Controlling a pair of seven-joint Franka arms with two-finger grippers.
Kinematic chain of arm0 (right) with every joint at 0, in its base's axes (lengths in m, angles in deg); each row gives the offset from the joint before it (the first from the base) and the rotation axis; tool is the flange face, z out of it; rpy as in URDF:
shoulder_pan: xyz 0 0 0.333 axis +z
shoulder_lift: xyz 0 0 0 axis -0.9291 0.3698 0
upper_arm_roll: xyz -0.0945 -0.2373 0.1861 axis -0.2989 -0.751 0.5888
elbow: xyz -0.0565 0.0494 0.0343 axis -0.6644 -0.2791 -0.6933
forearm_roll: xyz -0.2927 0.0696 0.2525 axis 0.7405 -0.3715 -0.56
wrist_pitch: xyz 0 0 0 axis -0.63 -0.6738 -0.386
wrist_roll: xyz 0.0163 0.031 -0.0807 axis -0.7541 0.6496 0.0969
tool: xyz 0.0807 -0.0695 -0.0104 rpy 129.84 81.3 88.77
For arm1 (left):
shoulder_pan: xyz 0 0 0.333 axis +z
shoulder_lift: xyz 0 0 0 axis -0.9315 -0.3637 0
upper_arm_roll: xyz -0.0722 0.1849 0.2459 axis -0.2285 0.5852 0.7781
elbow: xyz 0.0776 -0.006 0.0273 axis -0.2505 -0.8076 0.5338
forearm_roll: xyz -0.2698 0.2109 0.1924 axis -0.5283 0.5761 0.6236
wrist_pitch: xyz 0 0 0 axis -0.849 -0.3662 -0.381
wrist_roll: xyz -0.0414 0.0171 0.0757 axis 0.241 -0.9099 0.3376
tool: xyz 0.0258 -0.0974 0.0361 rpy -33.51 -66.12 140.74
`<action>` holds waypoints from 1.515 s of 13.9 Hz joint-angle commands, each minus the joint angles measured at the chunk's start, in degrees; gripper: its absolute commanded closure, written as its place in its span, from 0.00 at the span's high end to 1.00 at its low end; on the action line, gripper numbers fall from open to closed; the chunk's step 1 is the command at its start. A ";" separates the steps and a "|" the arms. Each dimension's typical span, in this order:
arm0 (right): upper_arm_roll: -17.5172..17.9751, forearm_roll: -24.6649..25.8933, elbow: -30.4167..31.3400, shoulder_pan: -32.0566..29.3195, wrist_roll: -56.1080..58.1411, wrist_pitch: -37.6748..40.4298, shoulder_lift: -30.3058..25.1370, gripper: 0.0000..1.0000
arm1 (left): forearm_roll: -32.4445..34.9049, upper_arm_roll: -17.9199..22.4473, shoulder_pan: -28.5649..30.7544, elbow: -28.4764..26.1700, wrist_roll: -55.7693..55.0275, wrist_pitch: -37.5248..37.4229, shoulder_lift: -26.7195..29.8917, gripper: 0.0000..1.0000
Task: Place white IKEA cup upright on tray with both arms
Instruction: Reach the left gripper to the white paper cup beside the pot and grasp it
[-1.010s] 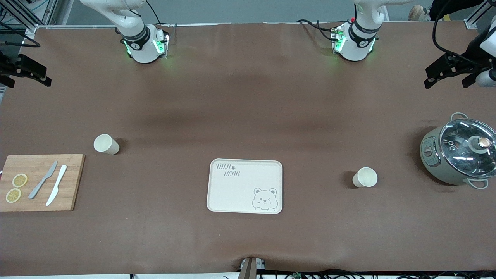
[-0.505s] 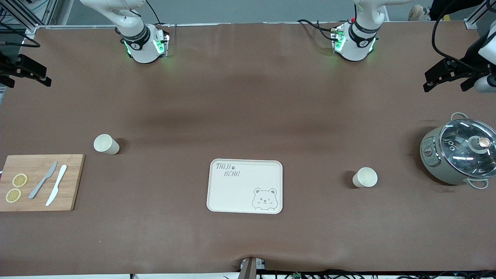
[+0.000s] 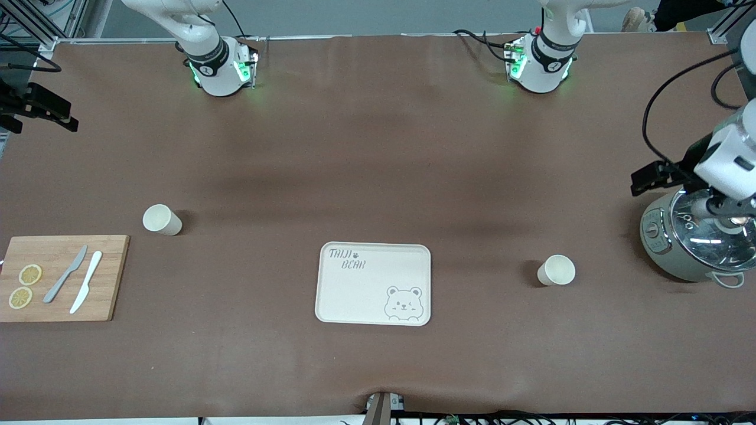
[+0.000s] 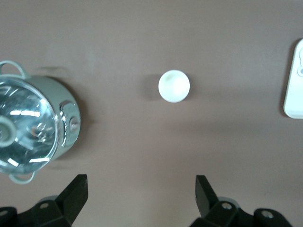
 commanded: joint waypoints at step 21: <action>0.41 -0.13 0.00 -3.05 -0.08 -0.17 3.60 1.00 | -2.06 -0.54 0.72 -13.17 -1.93 39.18 -23.49 0.21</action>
